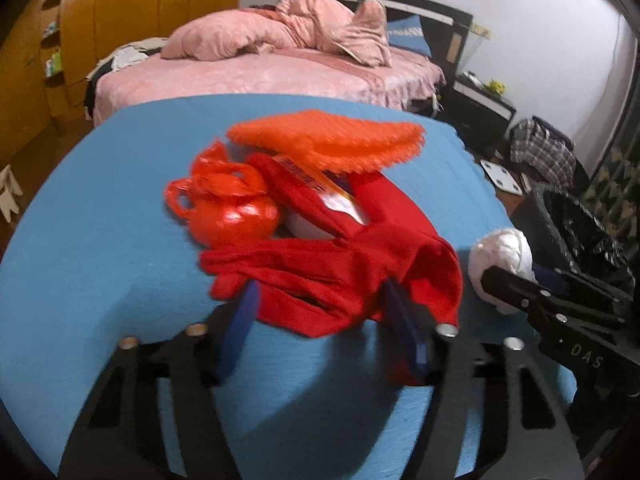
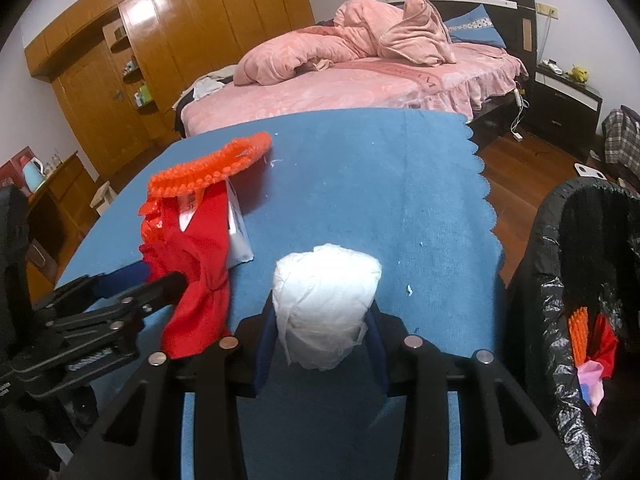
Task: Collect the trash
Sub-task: 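Grasp the white tissue ball with the right tool while the left tool grasps the red glove, then carry the tissue ball and red glove over the bin and open both tools, then move both tools back over the red bag and white box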
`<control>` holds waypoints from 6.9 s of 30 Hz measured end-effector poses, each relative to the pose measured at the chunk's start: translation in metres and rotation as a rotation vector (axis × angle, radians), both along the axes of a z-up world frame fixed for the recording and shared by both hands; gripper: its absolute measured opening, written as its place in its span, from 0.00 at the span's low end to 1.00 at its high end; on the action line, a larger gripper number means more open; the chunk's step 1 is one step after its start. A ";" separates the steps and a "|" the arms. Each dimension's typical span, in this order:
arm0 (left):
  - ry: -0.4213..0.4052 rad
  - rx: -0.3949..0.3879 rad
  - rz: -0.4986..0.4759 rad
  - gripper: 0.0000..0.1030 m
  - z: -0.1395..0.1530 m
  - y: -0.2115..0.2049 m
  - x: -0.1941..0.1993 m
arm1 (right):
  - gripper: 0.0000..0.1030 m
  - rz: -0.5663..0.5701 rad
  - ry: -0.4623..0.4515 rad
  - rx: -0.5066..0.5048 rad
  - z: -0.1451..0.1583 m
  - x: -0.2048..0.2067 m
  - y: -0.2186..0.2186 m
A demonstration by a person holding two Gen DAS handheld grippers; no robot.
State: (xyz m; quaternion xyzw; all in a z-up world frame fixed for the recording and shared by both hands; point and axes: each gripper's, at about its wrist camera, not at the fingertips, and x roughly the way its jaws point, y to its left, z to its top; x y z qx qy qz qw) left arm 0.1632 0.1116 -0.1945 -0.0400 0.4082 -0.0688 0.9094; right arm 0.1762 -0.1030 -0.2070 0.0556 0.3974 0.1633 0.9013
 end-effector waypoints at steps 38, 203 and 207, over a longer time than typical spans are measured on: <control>-0.065 -0.029 -0.017 0.82 0.021 0.000 -0.036 | 0.39 -0.010 -0.039 0.006 0.017 -0.016 -0.014; -0.043 0.052 0.164 0.89 0.017 0.055 0.048 | 0.94 -0.121 -0.111 -0.084 0.030 0.017 -0.010; -0.019 0.045 0.179 0.89 0.012 0.065 0.044 | 0.94 -0.116 -0.105 -0.087 0.028 0.018 -0.006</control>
